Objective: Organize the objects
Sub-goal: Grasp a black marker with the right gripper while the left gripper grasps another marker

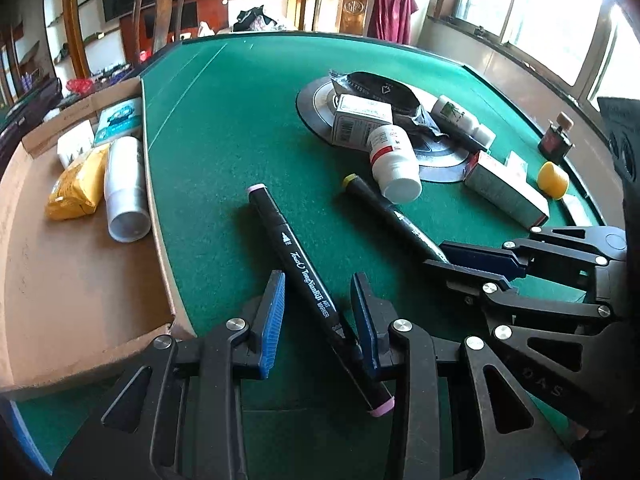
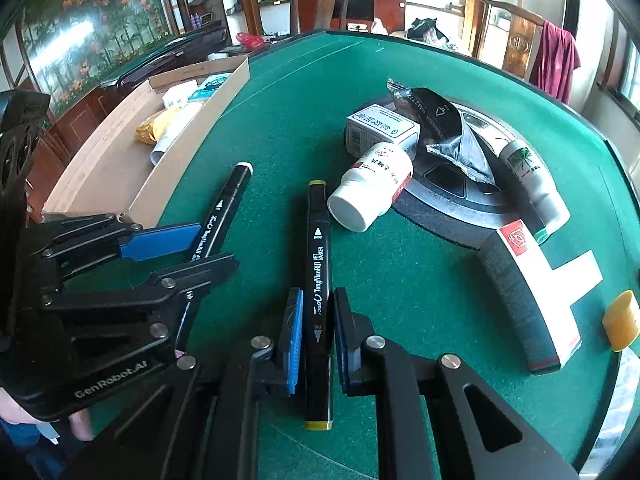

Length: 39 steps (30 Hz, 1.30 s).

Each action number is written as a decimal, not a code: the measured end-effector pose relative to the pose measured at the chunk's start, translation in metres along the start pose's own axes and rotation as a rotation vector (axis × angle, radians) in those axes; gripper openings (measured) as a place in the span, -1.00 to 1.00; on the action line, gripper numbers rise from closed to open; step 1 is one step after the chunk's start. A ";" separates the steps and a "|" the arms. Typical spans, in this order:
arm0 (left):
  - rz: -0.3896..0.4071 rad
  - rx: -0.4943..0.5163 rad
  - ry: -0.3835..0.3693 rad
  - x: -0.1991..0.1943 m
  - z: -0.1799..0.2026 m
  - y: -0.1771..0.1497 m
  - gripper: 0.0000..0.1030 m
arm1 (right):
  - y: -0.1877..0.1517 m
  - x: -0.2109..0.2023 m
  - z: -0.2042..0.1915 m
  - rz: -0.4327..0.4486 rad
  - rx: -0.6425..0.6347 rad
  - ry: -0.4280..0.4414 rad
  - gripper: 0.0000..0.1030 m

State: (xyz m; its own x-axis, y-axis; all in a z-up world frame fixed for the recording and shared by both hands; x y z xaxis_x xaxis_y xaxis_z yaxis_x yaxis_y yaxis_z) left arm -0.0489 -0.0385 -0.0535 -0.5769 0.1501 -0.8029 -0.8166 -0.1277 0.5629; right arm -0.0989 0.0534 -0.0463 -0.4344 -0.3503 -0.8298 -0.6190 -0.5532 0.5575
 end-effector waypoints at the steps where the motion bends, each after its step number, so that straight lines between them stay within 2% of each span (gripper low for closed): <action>1: 0.001 -0.001 0.006 0.000 0.000 0.000 -0.36 | 0.000 0.000 0.002 0.006 0.002 -0.002 -0.75; 3: 0.003 0.046 0.047 0.002 0.005 -0.001 -0.35 | 0.000 0.000 0.002 0.010 -0.003 -0.010 -0.75; 6: 0.009 0.046 0.073 0.003 0.006 -0.001 -0.31 | 0.001 0.000 0.003 0.011 -0.010 -0.028 -0.74; 11: 0.019 0.039 0.075 0.006 0.004 0.002 -0.27 | 0.001 0.000 0.005 0.017 -0.023 -0.059 -0.74; 13: 0.022 0.042 0.077 0.006 0.004 0.002 -0.32 | 0.001 0.000 0.005 0.020 -0.020 -0.059 -0.74; 14: 0.022 0.044 0.071 0.006 0.005 0.002 -0.38 | 0.001 0.000 0.006 0.022 -0.016 -0.057 -0.74; 16: 0.026 0.045 0.069 0.005 0.007 0.002 -0.69 | 0.000 -0.001 0.006 0.025 -0.006 -0.052 -0.75; 17: 0.022 0.038 0.052 0.005 0.007 0.001 -0.71 | 0.000 -0.002 0.007 0.024 0.006 -0.045 -0.75; 19: 0.017 0.024 0.030 0.005 0.007 0.001 -0.72 | 0.000 -0.002 0.008 0.024 0.019 -0.031 -0.75; 28: -0.001 0.065 0.037 0.003 0.012 -0.001 -0.72 | 0.000 -0.003 0.004 0.029 0.040 0.009 -0.75; 31: 0.000 0.056 0.018 0.003 0.011 0.000 -0.72 | 0.001 -0.003 0.004 0.036 0.051 0.019 -0.75; 39: 0.065 0.002 -0.045 -0.020 0.000 0.010 -0.72 | 0.005 -0.012 0.001 0.078 0.064 0.042 -0.75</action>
State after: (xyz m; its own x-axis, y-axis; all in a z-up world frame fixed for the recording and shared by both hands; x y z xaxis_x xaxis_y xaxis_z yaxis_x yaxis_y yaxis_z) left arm -0.0454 -0.0431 -0.0320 -0.6291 0.1854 -0.7548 -0.7772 -0.1369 0.6142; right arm -0.0976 0.0551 -0.0334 -0.4561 -0.4223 -0.7833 -0.6254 -0.4740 0.6198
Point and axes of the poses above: each gripper's, at about its wrist camera, not at the fingertips, and x roughly the way its jaws point, z to its right, y to its top, the point moved 8 cm from there along x, roughly the way its jaws point, and after that the axes turned 10 degrees about -x, right-handed, at the moved point
